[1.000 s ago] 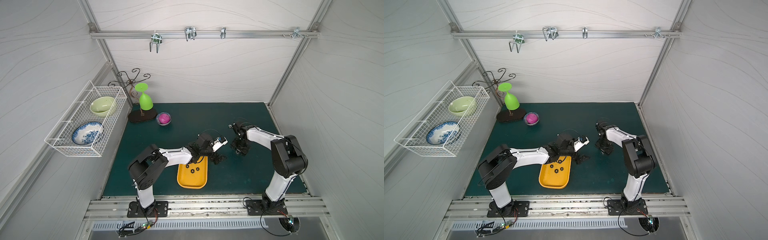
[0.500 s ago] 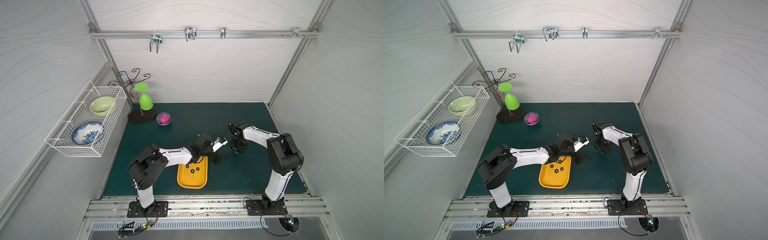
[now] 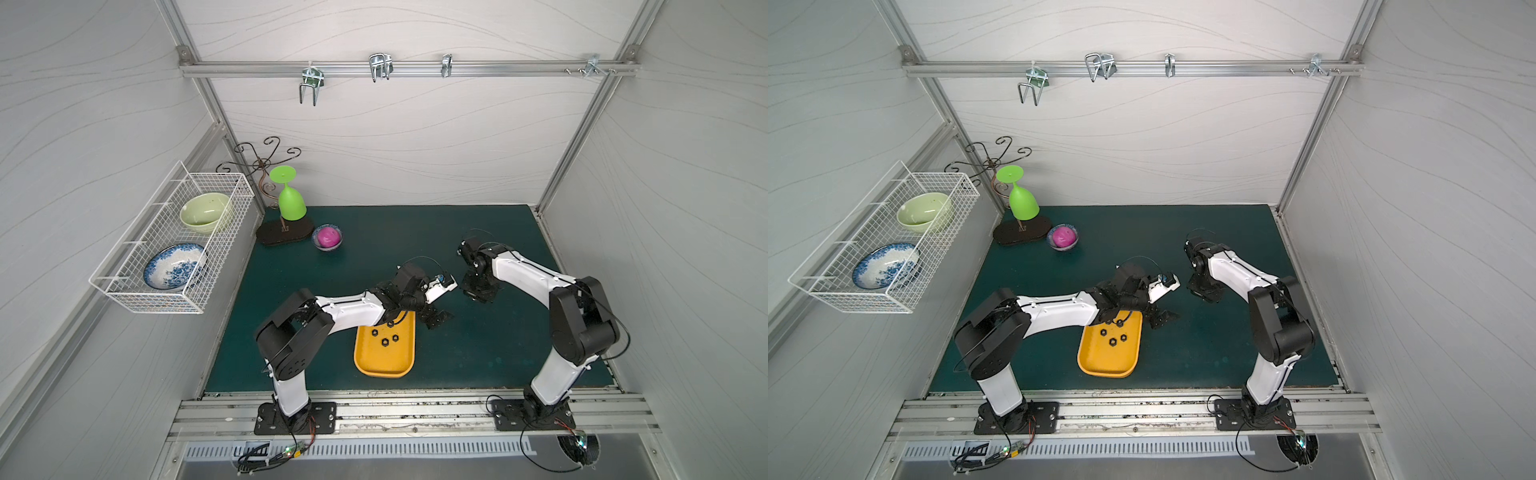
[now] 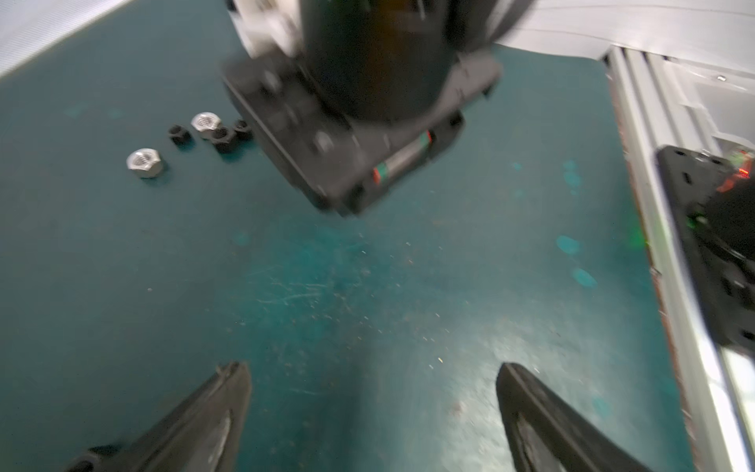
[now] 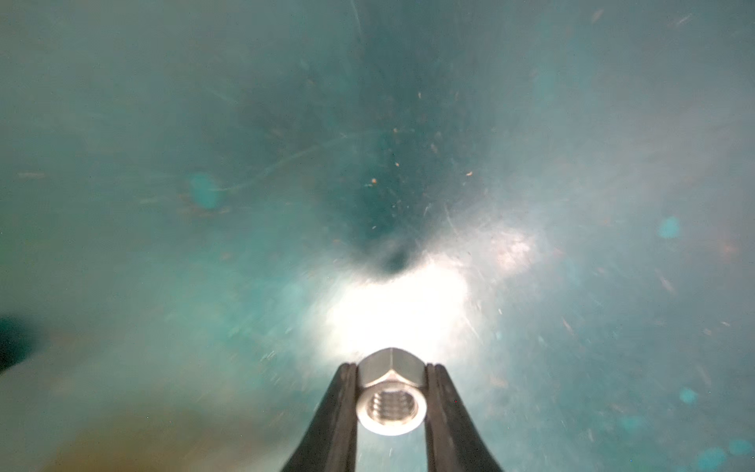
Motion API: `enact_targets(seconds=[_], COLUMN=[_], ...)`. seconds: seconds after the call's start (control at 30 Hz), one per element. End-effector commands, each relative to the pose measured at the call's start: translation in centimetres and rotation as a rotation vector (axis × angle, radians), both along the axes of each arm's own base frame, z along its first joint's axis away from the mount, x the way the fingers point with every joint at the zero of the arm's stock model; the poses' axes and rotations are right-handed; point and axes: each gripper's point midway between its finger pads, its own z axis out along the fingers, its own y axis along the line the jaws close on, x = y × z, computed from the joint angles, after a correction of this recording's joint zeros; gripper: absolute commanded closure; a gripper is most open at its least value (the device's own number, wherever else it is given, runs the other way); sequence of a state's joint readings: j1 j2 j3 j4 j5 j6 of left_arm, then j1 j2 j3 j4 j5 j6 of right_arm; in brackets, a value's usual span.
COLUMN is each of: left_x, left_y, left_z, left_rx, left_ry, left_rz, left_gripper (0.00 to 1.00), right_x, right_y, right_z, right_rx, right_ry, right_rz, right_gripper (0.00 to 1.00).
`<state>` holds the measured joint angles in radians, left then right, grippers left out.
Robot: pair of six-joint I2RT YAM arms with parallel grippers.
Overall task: Put the nuts on the desktop into the storage box
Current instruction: Pick up the nut from the center of the board, then place the nut in the storage box.
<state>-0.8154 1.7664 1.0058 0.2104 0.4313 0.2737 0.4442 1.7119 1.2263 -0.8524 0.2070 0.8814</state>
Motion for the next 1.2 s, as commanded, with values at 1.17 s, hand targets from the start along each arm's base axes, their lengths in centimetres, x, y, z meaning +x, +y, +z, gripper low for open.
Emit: enact_targets(seconds=[1.17], left_x=[-4.4], left_y=[13.6], left_z=[18.7], left_rx=[-0.192], left_ry=[-0.028], left_rz=[-0.174], left_gripper=[0.01], right_x=[-6.7], right_y=[15.3], right_z=[15.8], right_rx=[0.327], right_ry=[-0.237], right_rz=[0.547], right_gripper=[0.77])
